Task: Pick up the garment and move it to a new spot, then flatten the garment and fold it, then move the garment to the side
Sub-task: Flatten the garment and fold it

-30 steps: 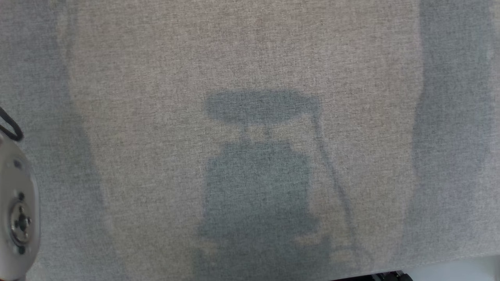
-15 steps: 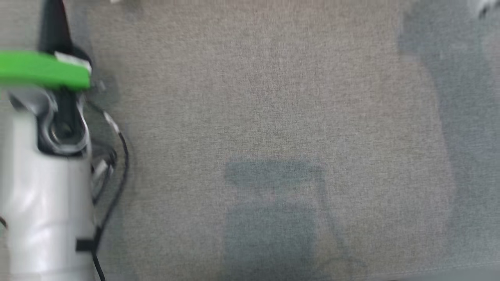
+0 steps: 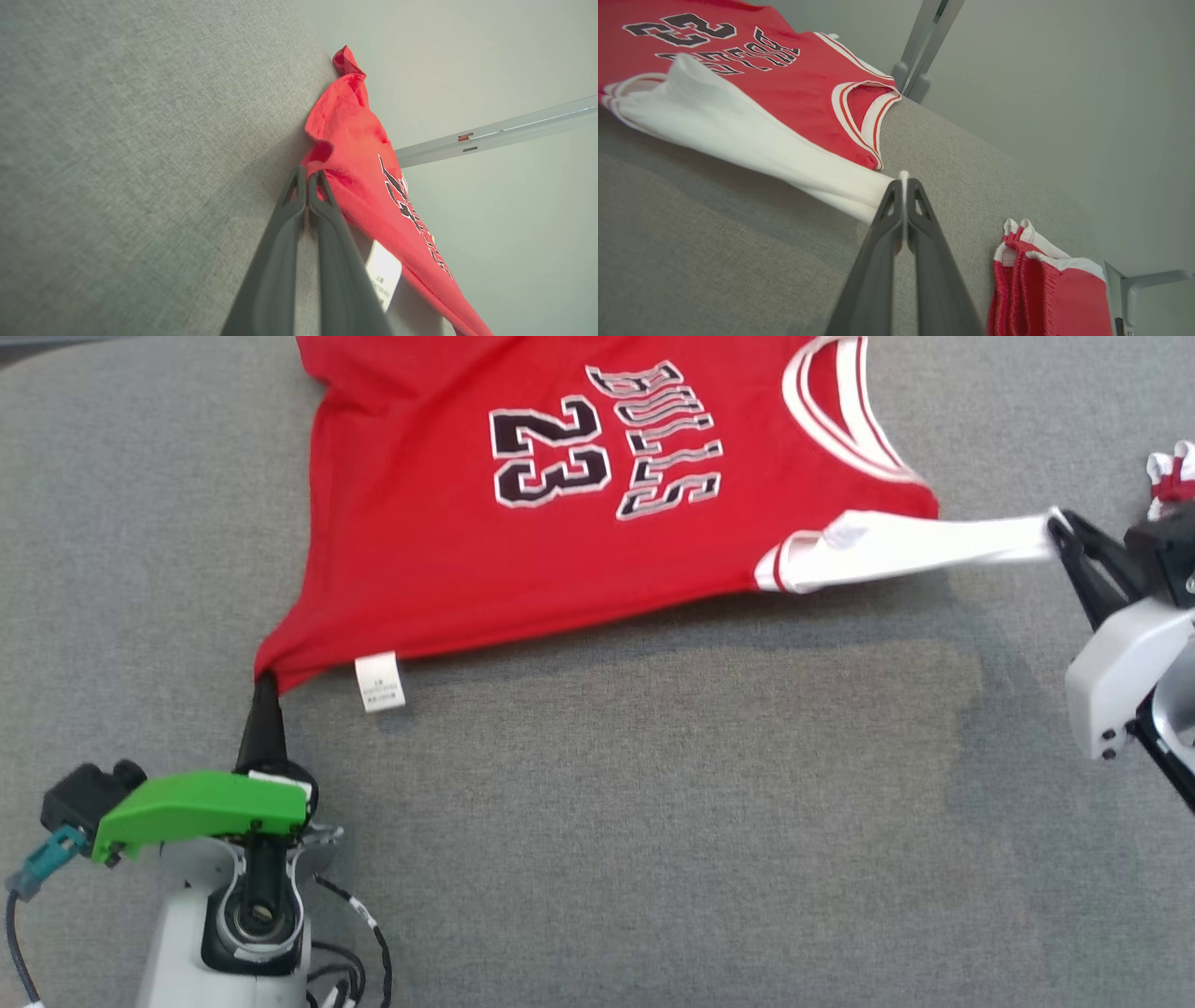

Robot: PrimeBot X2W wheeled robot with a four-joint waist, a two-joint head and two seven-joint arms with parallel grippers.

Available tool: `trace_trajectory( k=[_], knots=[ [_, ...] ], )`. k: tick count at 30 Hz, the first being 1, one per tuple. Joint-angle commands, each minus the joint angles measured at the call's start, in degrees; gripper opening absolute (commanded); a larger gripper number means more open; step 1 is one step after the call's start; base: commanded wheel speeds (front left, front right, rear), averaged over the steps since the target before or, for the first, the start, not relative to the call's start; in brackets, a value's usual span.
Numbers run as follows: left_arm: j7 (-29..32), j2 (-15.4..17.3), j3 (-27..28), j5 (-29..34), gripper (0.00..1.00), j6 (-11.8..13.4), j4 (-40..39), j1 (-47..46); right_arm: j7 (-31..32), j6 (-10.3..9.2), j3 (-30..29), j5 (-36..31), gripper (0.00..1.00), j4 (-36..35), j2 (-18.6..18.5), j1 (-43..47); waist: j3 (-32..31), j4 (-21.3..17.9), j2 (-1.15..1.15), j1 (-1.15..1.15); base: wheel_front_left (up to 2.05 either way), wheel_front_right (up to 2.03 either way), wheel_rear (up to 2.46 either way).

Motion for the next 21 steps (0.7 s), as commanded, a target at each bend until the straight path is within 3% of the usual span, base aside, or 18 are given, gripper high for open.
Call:
trace_trajectory(
  k=[1, 10, 21],
  knots=[
    [-0.7, 0.2, 0.1, -1.1, 0.00, 0.7, -0.4, 2.9, 0.7, -0.15, -1.5, 0.5, 0.00, -0.7, 0.2, 3.3, -6.6, 2.1, 0.00, 0.01, 0.00, 0.00, 0.00],
    [-1.8, 1.5, -5.1, 4.6, 0.00, 3.6, -2.0, 12.6, 5.4, -0.15, -5.2, 2.3, 0.00, -5.8, 2.8, 17.5, -10.5, 2.2, 0.00, 0.01, 0.00, 0.00, 0.00],
    [-4.6, 7.7, -12.1, 18.1, 0.00, 6.6, -1.4, 17.0, 8.6, -0.13, -2.2, 4.6, 0.00, -13.3, 1.8, 30.6, -12.0, 1.8, 0.00, 0.01, 0.00, 0.00, 0.00]
  ],
)
